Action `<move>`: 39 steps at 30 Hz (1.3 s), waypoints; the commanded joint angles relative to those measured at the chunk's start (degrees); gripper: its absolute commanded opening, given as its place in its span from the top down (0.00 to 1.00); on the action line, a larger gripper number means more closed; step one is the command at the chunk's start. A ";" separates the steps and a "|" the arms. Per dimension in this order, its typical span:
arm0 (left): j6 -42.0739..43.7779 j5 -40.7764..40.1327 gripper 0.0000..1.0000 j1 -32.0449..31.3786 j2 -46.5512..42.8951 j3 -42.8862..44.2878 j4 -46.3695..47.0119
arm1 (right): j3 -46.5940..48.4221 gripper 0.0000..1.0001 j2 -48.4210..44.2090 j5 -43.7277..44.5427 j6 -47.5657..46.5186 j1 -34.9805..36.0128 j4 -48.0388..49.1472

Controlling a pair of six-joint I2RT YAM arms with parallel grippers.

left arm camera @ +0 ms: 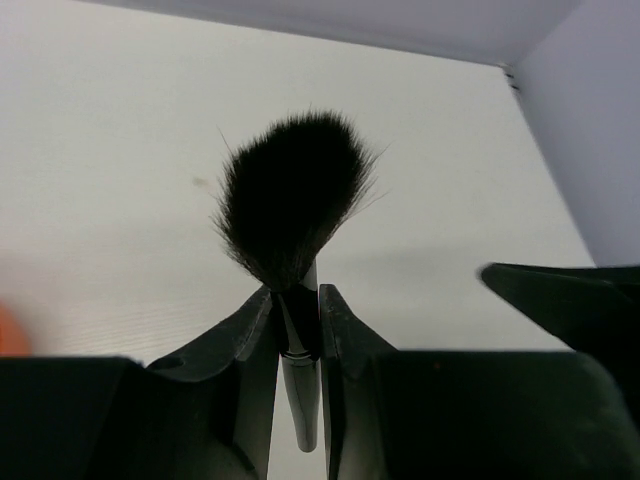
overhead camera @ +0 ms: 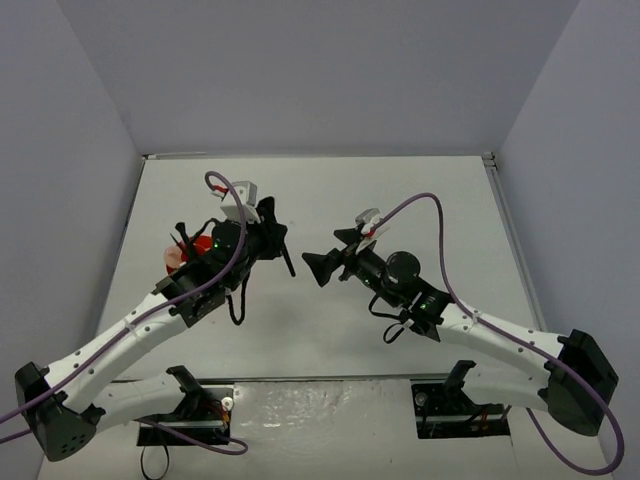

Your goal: Organize the makeup

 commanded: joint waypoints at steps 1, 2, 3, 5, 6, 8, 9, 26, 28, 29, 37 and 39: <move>8.18 -19.37 1.00 1.61 -6.21 1.39 -4.53 | -0.41 0.00 -7.85 9.28 -4.72 -1.66 -4.91; 8.98 -21.88 1.00 2.82 -7.05 0.74 -4.64 | -1.05 0.00 -9.10 9.81 -4.98 -2.35 -5.67; 9.79 -24.37 1.00 4.04 -7.88 0.10 -4.75 | -1.70 0.00 -10.36 10.34 -5.25 -3.03 -6.43; 11.18 -25.11 1.00 7.16 -8.93 -1.20 -2.60 | -2.49 0.00 -12.10 10.27 -5.08 -5.20 -7.57; 11.77 -25.02 1.00 9.35 -9.52 -2.22 -1.63 | -2.97 0.00 -13.44 9.69 -4.77 -6.12 -8.00; 12.05 -24.17 1.00 13.78 -10.08 -3.52 0.02 | -3.84 0.00 -15.13 8.15 -4.03 -7.64 -8.41; 11.96 -23.70 1.00 16.78 -10.03 -4.04 1.40 | -4.41 0.00 -15.65 7.34 -3.79 -8.26 -8.51; 12.18 -14.24 1.00 34.46 1.33 -13.74 22.92 | -6.62 0.00 -17.80 5.81 -3.33 -9.19 -8.30; 11.60 -14.23 1.00 34.46 2.41 -13.99 23.10 | -6.46 0.00 -17.45 5.70 -3.32 -9.18 -8.40; 11.42 -13.94 1.00 34.46 2.83 -14.05 23.10 | -6.46 0.00 -17.56 5.70 -3.32 -9.12 -8.46; 8.11 -13.90 0.69 34.46 -0.20 -15.51 18.87 | -6.61 0.00 -18.43 6.05 -3.52 -9.17 -8.65; 6.92 -14.04 0.58 34.46 -1.70 -15.32 16.88 | -6.33 0.00 -18.68 6.12 -3.57 -9.19 -9.10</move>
